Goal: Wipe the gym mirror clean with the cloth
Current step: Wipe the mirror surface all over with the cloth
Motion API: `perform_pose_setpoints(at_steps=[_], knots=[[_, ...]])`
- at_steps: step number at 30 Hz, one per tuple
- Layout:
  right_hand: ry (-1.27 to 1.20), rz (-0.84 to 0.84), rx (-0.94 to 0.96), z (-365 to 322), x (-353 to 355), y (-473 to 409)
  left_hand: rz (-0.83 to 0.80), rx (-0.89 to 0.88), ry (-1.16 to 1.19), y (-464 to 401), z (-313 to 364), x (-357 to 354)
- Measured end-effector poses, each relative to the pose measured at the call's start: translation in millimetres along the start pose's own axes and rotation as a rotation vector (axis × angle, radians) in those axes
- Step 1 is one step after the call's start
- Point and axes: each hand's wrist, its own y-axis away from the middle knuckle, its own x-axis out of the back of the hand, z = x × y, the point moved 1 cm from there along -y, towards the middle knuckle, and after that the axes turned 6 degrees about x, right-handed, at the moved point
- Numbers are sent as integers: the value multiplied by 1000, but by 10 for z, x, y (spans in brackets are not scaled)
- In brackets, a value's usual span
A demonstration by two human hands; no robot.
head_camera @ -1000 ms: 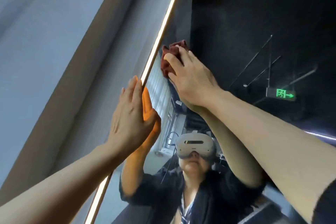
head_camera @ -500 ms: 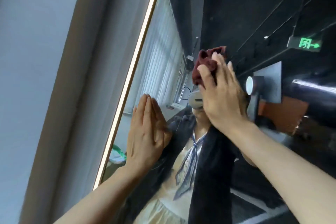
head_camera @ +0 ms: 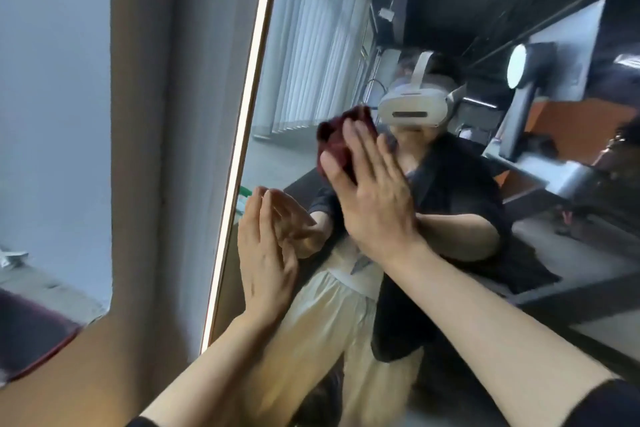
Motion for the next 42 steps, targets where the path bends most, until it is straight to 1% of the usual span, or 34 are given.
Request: perform_pose_setpoints(at_steps=[3, 4, 5, 6, 8, 9, 10, 11, 12, 14, 15, 16, 17, 18, 19, 22, 23, 24, 25, 26, 29, 30, 31, 32, 33, 35, 36, 37, 38, 39, 41, 42], knots=[[-90, -266, 267, -670, -312, 575, -20, 124, 52, 169, -171, 186], [-110, -326, 326, -751, -319, 652, -33, 142, 55, 207, -228, 262], [-127, -319, 334, -750, -310, 617, -49, 157, 52, 228, -270, 323], [-133, -237, 271, -706, -288, 481, -61, 175, 47, 234, -299, 367], [-140, 13, -23, -560, -212, 38, -82, 230, 50, 225, -298, 402], [-138, 100, -164, -503, -190, -179, -89, 246, 58, 223, -285, 405], [-143, 140, -231, -507, -202, -314, -90, 248, 75, 226, -282, 402], [-140, 130, -198, -581, -253, -316, -91, 241, 95, 241, -283, 404], [-159, 71, -104, -716, -336, -157, -91, 223, 123, 269, -306, 408], [-243, -143, 137, -1057, -495, 475, -91, 195, 161, 349, -390, 428], [-274, -257, 223, -1172, -498, 826, -90, 191, 165, 399, -424, 438], [-284, -356, 275, -1199, -440, 1094, -85, 187, 166, 445, -449, 431], [-286, -402, 287, -1135, -365, 1248, -91, 188, 162, 492, -449, 410], [-264, -360, 266, -1003, -285, 1283, -103, 180, 156, 538, -431, 369], [-217, -255, 200, -829, -191, 1221, -119, 161, 141, 593, -407, 311], [-37, 145, -221, -223, 162, 851, -180, 105, 112, 743, -319, 78], [-25, 220, -316, -125, 199, 833, -190, 100, 102, 789, -298, 4], [-16, 235, -337, -120, 189, 907, -193, 94, 89, 838, -297, -62], [-26, 183, -291, -210, 149, 1085, -195, 92, 76, 904, -301, -109], [-60, 63, -186, -360, 83, 1352, -200, 90, 68, 968, -318, -140], [-198, -376, 189, -812, -43, 2225, -232, 101, 42, 1160, -401, -128], [-229, -444, 252, -828, -14, 2335, -248, 110, 30, 1208, -439, -120], [-228, -415, 266, -788, 19, 2306, -264, 117, 19, 1246, -474, -115], [-183, -310, 227, -692, 41, 2170, -277, 120, 9, 1270, -508, -117], [-120, -167, 110, -556, 75, 1966, -287, 126, -1, 1297, -535, -123], [-32, 171, -260, -269, 168, 1475, -293, 160, -22, 1349, -567, -165], [-36, 284, -394, -223, 161, 1316, -291, 175, -33, 1384, -572, -193], [-42, 318, -425, -269, 102, 1237, -280, 175, -38, 1413, -573, -214], [-51, 277, -360, -417, 4, 1277, -268, 158, -37, 1442, -576, -229], [-86, 154, -228, -639, -122, 1438, -257, 127, -31, 1464, -596, -237], [-176, -164, 86, -1073, -328, 1937, -246, 47, -19, 1473, -683, -211], [-178, -274, 178, -1179, -347, 2109, -254, 18, -22, 1460, -726, -171]])
